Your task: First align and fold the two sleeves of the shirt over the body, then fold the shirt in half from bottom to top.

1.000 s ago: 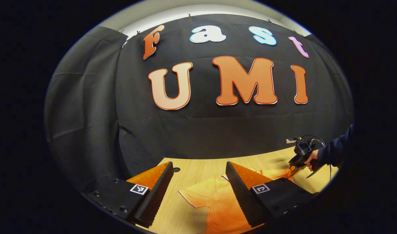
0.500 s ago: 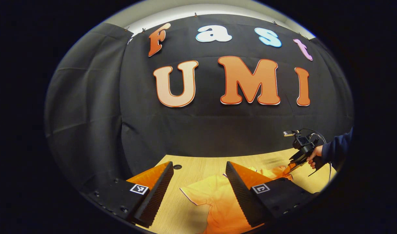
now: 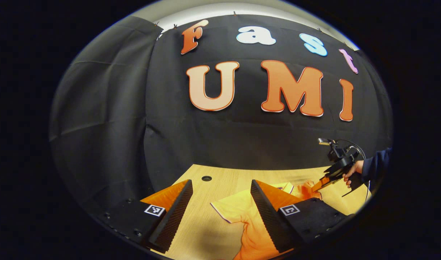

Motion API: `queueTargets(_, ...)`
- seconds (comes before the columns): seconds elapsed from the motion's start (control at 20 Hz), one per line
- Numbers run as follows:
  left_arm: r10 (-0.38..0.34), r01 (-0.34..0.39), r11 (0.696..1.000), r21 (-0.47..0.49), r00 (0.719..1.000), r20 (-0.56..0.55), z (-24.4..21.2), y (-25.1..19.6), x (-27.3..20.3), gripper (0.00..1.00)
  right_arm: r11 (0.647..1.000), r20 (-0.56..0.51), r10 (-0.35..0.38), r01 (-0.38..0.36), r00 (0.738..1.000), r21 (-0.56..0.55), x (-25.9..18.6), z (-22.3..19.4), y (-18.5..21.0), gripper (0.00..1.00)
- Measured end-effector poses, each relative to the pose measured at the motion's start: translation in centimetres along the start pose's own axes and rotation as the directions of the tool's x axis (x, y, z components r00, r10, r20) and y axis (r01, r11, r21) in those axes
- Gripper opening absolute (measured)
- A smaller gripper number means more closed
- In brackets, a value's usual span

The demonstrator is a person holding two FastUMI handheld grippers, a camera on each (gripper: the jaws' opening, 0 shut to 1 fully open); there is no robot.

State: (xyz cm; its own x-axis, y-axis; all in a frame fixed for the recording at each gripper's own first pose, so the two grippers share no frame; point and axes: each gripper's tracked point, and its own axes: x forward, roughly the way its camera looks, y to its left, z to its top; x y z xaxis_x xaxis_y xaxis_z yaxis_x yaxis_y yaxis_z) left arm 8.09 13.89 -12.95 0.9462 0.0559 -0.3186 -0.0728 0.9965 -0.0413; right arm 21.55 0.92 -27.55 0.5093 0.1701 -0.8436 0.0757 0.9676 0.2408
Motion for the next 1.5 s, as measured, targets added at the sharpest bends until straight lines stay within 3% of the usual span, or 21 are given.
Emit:
queueTargets(0.05, -0.010, 0.010, 1.000, -0.012, 0.999, -0.033, -1.1, 0.8, 0.7, 0.99, 1.000, -0.013, 0.018, -0.018, 1.000, 0.011, 0.1, -0.4, 0.8, 0.04)
queueTargets(0.1, -0.017, 0.016, 1.000, -0.017, 0.998, -0.067, -2.2, 1.4, 1.4, 1.00, 1.000, -0.029, 0.030, -0.029, 0.999, 0.011, -0.1, -0.7, 1.4, 0.12)
queueTargets(0.15, -0.030, 0.028, 0.999, -0.022, 0.995, -0.094, -3.0, 1.9, 2.2, 1.00, 1.000, -0.019, 0.025, -0.026, 1.000, -0.001, 0.1, -0.6, 1.7, 0.35)
queueTargets(0.2, -0.047, 0.044, 0.999, -0.025, 0.991, -0.122, -3.7, 2.1, 3.2, 1.00, 1.000, 0.004, 0.017, -0.017, 1.000, -0.015, 0.0, -0.5, 2.0, 0.36)
queueTargets(0.25, -0.064, 0.061, 0.998, -0.026, 0.986, -0.152, -4.5, 2.0, 4.2, 1.00, 1.000, 0.025, 0.011, -0.011, 1.000, -0.026, -0.3, -0.2, 2.3, 0.50)
queueTargets(0.3, -0.081, 0.076, 0.997, -0.031, 0.980, -0.183, -5.2, 1.8, 5.1, 0.99, 1.000, 0.045, 0.005, -0.004, 0.999, -0.028, -1.0, -0.1, 2.4, 0.49)
queueTargets(0.35, -0.098, 0.090, 0.995, -0.044, 0.970, -0.221, -5.9, 1.7, 6.2, 0.99, 1.000, 0.064, 0.002, -0.001, 0.998, -0.025, -1.5, 0.0, 2.6, 0.60)
queueTargets(0.45, -0.152, 0.131, 0.987, -0.090, 0.941, -0.303, -7.8, 0.8, 8.3, 0.98, 1.000, 0.118, -0.022, 0.024, 0.993, -0.015, -2.7, 0.1, 2.5, 0.69)
queueTargets(0.5, -0.173, 0.144, 0.984, -0.109, 0.921, -0.349, -9.0, 0.5, 9.4, 0.98, 0.999, 0.148, -0.041, 0.043, 0.988, -0.010, -3.5, 0.1, 2.1, 0.66)
queueTargets(0.55, -0.201, 0.163, 0.978, -0.129, 0.901, -0.385, -9.8, 0.3, 10.6, 0.98, 0.998, 0.177, -0.059, 0.061, 0.983, -0.008, -4.3, 0.0, 1.6, 0.81)
queueTargets(0.65, -0.239, 0.186, 0.970, -0.158, 0.859, -0.454, -11.7, -0.7, 12.7, 0.98, 0.994, 0.236, -0.103, 0.109, 0.966, -0.010, -6.2, -0.4, 0.2, 0.88)
queueTargets(0.7, -0.235, 0.180, 0.971, -0.158, 0.840, -0.488, -12.6, -0.9, 13.9, 0.98, 0.991, 0.255, -0.131, 0.136, 0.958, -0.001, -6.9, -1.0, -0.6, 0.88)
queueTargets(1.0, -0.212, 0.129, 0.977, -0.169, 0.662, -0.719, -18.1, -2.4, 18.4, 0.98, 0.971, 0.311, -0.234, 0.204, 0.921, 0.126, -12.6, -5.5, -5.2, 0.89)
queueTargets(1.2, -0.141, 0.030, 0.988, -0.153, 0.592, -0.794, -20.2, -1.9, 21.0, 0.96, 0.955, 0.361, -0.292, 0.248, 0.886, 0.165, -16.9, -7.9, -7.8, 0.92)
queueTargets(1.3, -0.102, -0.006, 0.992, -0.124, 0.532, -0.841, -21.7, -1.7, 21.2, 0.95, 0.948, 0.372, -0.314, 0.269, 0.873, 0.168, -19.0, -9.3, -8.8, 0.92)
queueTargets(1.5, -0.032, -0.036, 0.998, -0.055, 0.463, -0.886, -23.7, -1.7, 21.6, 0.95, 0.934, 0.415, -0.355, 0.300, 0.838, 0.192, -22.7, -11.7, -10.2, 0.94)
